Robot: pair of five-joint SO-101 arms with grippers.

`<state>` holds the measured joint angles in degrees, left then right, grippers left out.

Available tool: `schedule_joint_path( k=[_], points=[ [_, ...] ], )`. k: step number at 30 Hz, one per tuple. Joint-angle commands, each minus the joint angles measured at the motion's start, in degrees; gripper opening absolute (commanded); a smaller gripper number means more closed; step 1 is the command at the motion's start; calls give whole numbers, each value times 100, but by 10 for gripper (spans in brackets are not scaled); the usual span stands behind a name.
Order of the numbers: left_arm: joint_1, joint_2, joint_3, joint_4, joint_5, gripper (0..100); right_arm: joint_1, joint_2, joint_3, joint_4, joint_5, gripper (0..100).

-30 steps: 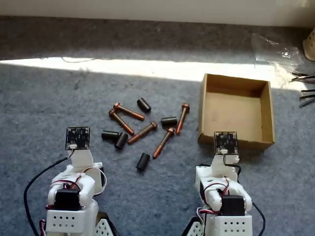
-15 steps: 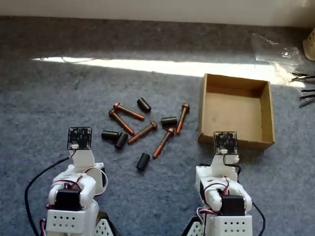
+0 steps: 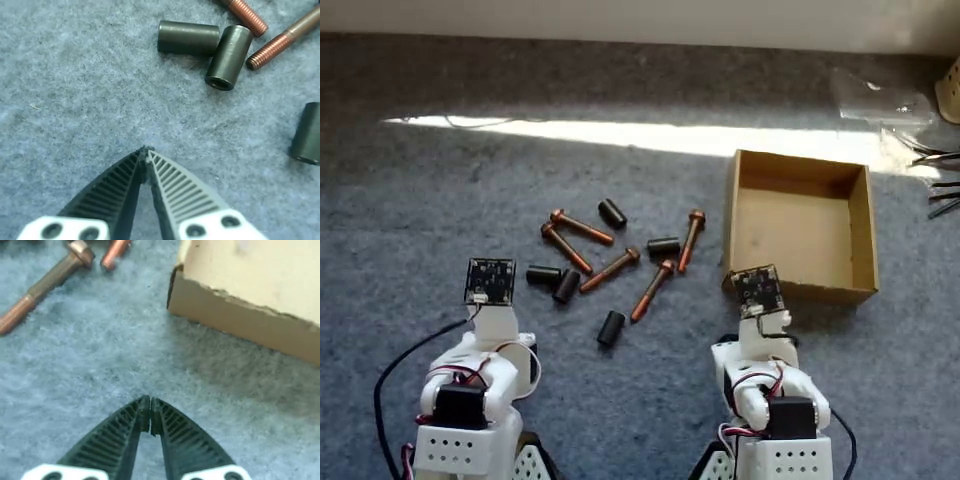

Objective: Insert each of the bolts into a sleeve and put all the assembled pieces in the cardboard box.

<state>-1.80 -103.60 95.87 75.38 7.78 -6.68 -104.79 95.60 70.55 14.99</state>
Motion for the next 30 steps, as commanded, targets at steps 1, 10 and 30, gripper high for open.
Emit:
schedule_joint_path(
  k=[1,10,30],
  points=[
    [-251,-57,127,53,-1574,5,-75,-31,708,-92,589,6],
    [-268,-66,101,0,-2497,5,-75,-40,708,-145,1802,6],
    [-1622,-57,-804,-1248,-1266,5,1332,13,-998,145,1116,73]
  ],
)
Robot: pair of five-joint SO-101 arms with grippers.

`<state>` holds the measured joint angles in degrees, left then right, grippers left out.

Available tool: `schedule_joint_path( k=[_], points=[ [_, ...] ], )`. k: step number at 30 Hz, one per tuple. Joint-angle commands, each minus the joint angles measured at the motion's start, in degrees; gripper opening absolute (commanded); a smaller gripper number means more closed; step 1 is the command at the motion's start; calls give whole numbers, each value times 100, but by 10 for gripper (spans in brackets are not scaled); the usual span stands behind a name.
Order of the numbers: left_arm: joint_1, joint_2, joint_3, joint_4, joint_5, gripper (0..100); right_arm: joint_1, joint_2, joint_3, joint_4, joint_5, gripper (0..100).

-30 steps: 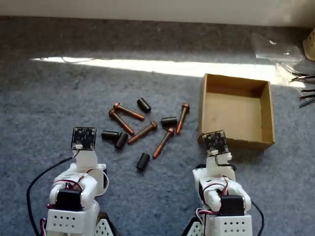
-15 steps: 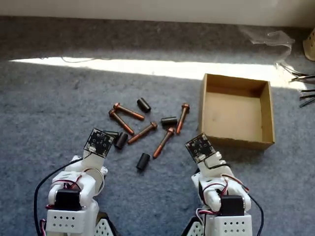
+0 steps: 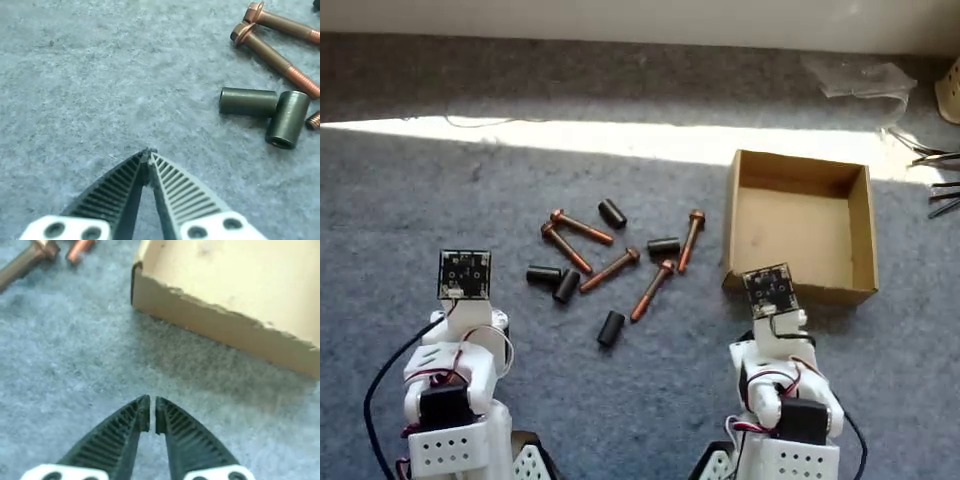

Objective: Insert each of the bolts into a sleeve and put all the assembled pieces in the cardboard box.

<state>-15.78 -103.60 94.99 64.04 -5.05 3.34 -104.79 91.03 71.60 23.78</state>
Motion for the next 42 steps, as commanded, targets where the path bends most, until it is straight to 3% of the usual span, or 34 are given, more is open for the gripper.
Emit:
schedule_joint_path(
  k=[1,10,16,25,34,38,42],
  points=[
    [-242,-57,-892,-114,-62,5,426,13,-699,40,246,73],
    [-268,-57,-1807,-114,-510,5,681,57,-1974,84,255,73],
    [-268,66,-2369,26,-510,5,681,1349,-2870,541,237,73],
    [57,2475,-3723,176,-501,5,629,3705,-4136,268,-396,74],
    [1121,4567,-4435,114,-484,5,-936,5534,-4470,40,-316,76],
    [1719,5253,-4699,9,-475,5,-1226,6519,-4831,-57,-316,76],
    [1727,5833,-4637,-26,-475,5,-1305,7345,-5147,-127,-316,76]
  ],
)
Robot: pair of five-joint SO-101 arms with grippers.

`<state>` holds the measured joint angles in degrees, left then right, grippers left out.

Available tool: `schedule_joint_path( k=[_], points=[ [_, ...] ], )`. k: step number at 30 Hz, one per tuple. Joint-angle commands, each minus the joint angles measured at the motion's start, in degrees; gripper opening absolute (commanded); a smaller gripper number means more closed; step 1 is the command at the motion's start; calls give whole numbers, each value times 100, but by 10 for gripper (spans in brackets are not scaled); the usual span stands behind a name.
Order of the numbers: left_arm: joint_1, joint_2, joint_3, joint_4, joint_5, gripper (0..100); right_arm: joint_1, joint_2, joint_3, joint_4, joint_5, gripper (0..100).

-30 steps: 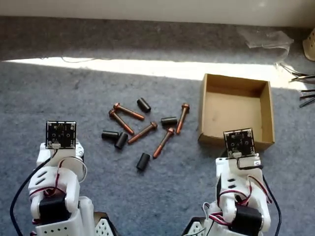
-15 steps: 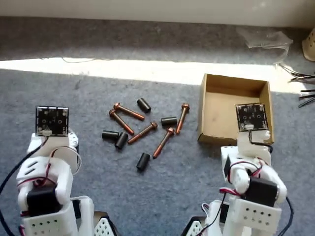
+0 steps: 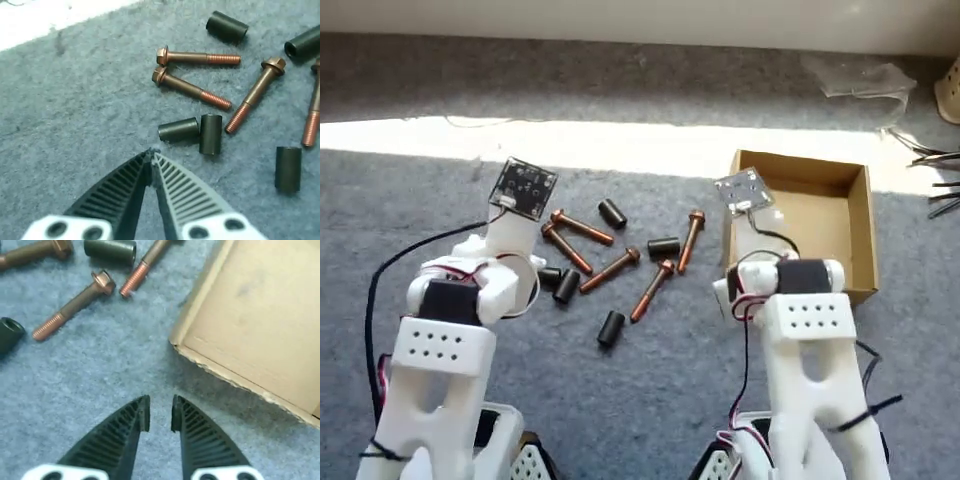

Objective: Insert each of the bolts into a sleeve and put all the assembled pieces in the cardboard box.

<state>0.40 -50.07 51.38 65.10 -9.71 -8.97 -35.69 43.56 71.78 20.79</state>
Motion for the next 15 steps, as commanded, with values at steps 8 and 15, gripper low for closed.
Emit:
schedule_joint_path(
  k=[8,15],
  points=[
    [110,1209,-251,-554,-9,5,-321,1051,-154,-145,0,76],
    [-400,1305,242,-1451,-18,5,-1051,1042,-198,-145,18,76]
  ],
)
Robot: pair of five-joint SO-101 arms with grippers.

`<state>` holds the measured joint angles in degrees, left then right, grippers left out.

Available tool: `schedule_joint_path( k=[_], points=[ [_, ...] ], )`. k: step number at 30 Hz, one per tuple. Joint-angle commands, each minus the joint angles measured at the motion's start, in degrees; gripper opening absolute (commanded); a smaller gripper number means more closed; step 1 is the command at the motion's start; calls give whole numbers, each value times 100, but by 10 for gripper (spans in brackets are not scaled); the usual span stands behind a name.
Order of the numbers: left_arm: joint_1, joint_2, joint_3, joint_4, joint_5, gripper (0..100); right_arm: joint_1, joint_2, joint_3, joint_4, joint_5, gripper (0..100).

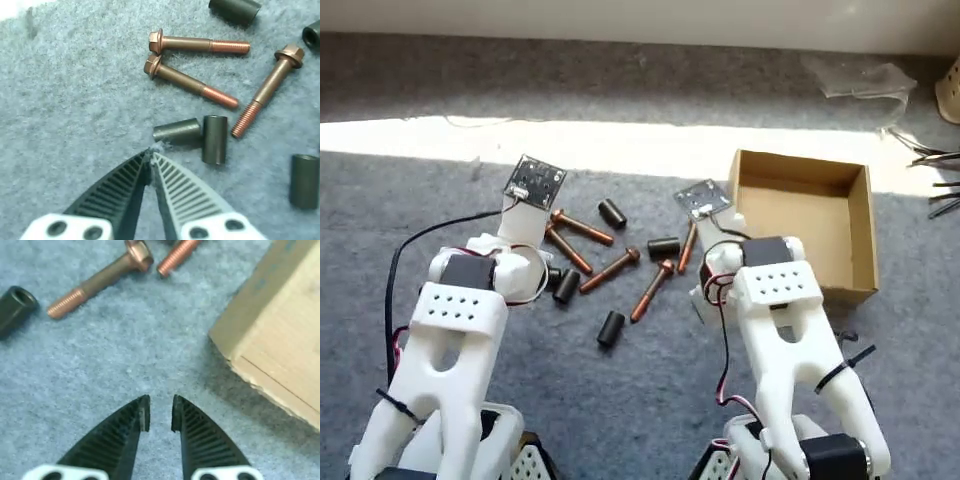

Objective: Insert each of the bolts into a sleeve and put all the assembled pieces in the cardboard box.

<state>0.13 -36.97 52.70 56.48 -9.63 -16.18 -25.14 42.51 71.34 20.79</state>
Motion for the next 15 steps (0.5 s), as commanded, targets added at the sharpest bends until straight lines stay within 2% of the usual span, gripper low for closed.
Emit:
schedule_joint_path(
  k=[1,8,15],
  points=[
    [-470,13,154,-695,-26,5,-453,-13,-154,-101,18,76],
    [-787,31,145,-774,-9,5,-655,-13,-356,-163,-9,76],
    [-1024,31,136,-782,316,5,-690,418,-1481,-286,70,75]
  ],
)
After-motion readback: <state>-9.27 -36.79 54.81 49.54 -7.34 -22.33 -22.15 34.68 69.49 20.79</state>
